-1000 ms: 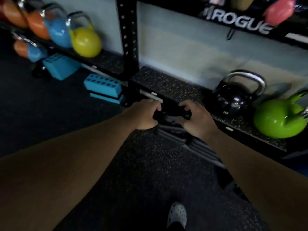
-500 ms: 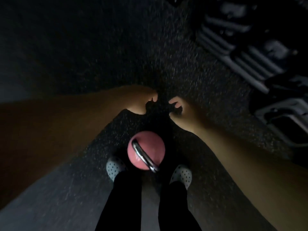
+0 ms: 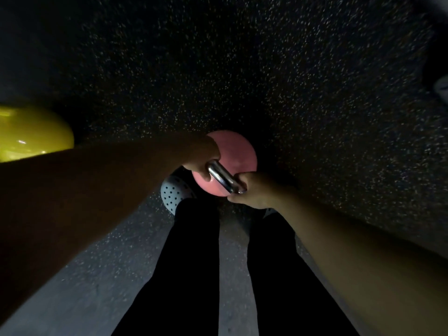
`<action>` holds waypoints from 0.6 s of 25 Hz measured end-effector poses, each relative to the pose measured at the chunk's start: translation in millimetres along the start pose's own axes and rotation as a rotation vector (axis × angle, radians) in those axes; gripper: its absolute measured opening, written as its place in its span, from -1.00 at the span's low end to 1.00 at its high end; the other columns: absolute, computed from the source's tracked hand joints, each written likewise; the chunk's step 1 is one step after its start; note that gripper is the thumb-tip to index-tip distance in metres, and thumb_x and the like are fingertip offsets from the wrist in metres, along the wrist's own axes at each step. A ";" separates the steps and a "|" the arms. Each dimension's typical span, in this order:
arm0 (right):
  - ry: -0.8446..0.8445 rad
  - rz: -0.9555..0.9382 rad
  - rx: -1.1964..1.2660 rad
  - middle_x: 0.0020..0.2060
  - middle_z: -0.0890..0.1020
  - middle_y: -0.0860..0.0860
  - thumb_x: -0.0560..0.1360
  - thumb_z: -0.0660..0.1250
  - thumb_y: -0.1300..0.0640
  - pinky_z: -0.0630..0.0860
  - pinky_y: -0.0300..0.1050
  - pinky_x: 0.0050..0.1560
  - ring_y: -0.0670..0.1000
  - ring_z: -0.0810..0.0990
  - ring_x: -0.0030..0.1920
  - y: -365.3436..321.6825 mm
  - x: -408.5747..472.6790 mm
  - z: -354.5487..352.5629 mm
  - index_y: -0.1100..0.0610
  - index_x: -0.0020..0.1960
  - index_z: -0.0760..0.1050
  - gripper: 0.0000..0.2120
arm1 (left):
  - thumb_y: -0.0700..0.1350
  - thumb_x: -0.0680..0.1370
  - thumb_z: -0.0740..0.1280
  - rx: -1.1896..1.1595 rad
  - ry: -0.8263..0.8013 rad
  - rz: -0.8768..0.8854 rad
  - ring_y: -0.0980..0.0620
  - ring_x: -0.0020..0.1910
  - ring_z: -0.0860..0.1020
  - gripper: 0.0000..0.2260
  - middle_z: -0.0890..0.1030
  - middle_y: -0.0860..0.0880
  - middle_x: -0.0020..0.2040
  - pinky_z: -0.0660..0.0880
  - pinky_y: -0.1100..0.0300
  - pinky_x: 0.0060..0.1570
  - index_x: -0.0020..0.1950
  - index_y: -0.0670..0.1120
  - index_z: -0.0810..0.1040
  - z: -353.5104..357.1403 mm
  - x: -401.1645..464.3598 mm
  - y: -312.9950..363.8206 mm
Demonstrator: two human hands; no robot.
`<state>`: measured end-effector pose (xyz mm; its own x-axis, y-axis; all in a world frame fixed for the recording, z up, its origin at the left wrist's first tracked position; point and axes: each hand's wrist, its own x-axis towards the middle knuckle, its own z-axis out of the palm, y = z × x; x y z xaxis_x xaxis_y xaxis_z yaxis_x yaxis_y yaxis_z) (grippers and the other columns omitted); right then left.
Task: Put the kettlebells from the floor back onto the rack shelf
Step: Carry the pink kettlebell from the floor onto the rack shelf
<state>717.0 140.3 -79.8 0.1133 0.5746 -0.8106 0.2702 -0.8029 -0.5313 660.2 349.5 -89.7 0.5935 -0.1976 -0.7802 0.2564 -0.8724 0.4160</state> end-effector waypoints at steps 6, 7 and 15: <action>0.164 0.076 0.074 -0.24 0.66 0.05 0.30 0.46 -0.02 0.54 -0.06 -0.28 0.09 0.64 -0.23 -25.8 -19.9 -72.0 0.04 -0.16 0.58 -0.81 | 0.01 0.32 0.46 -0.050 0.082 0.012 0.12 -0.37 0.57 -0.87 0.59 0.09 -0.37 0.34 0.25 -0.43 -0.33 0.09 0.52 -56.6 -8.8 17.9; 0.186 0.073 0.074 -0.23 0.67 0.07 0.30 0.46 0.01 0.55 -0.07 -0.28 0.09 0.65 -0.22 -33.7 -29.1 -92.3 0.05 -0.12 0.60 -0.80 | 0.03 0.31 0.46 -0.079 0.111 0.016 0.18 -0.43 0.54 -0.84 0.56 0.11 -0.42 0.32 0.27 -0.46 -0.37 0.09 0.50 -75.2 -18.8 25.7; 0.615 0.036 -0.008 -0.41 0.60 -0.06 0.25 0.44 0.04 0.34 -0.33 -0.50 -0.07 0.59 -0.40 -106.3 -121.8 -263.6 0.05 -0.21 0.63 -0.86 | 0.03 0.38 0.46 -0.039 0.420 0.213 0.06 -0.37 0.59 -0.87 0.58 0.06 -0.41 0.36 0.30 -0.44 -0.23 -0.01 0.63 -274.0 -54.6 96.0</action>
<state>926.5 197.5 140.3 0.6527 0.5355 -0.5359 0.2629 -0.8236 -0.5026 861.5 399.0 120.8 0.8912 -0.1658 -0.4223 0.1191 -0.8127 0.5703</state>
